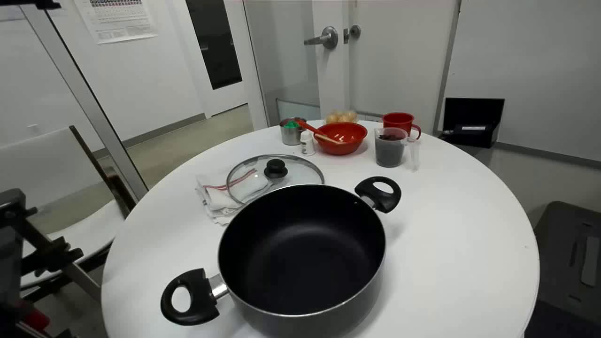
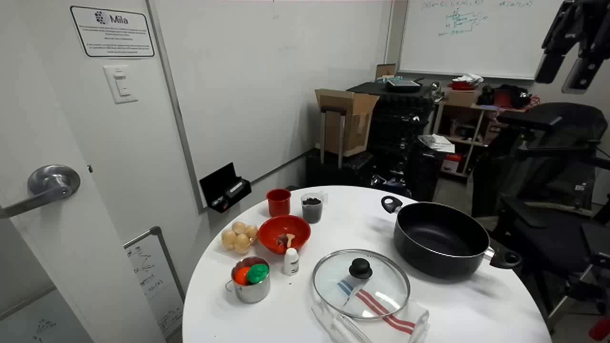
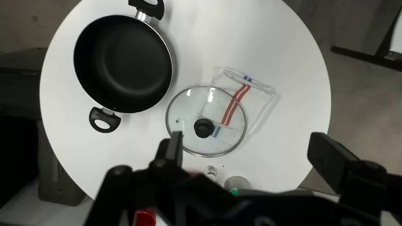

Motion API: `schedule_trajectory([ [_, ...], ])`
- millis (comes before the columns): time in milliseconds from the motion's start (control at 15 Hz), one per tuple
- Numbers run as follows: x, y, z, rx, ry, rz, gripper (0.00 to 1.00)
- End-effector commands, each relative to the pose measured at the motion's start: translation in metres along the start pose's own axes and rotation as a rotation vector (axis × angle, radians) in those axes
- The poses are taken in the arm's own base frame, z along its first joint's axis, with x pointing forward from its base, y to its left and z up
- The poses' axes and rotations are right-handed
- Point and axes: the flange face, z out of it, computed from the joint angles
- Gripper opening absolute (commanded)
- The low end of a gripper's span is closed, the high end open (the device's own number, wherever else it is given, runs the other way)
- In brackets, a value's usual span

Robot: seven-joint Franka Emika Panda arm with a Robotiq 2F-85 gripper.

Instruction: Put the glass lid on the black pot.

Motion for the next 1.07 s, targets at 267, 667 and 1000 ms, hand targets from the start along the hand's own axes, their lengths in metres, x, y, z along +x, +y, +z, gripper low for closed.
schedule_trajectory([
  [267, 0.0, 0.0, -0.001, 0.0, -0.001, 0.0, 1.0],
  [667, 0.003, 0.0, 0.001, 0.005, -0.009, -0.006, 1.0],
  [1000, 0.036, 0.0, 0.034, 0.047, -0.056, -0.032, 1.0],
])
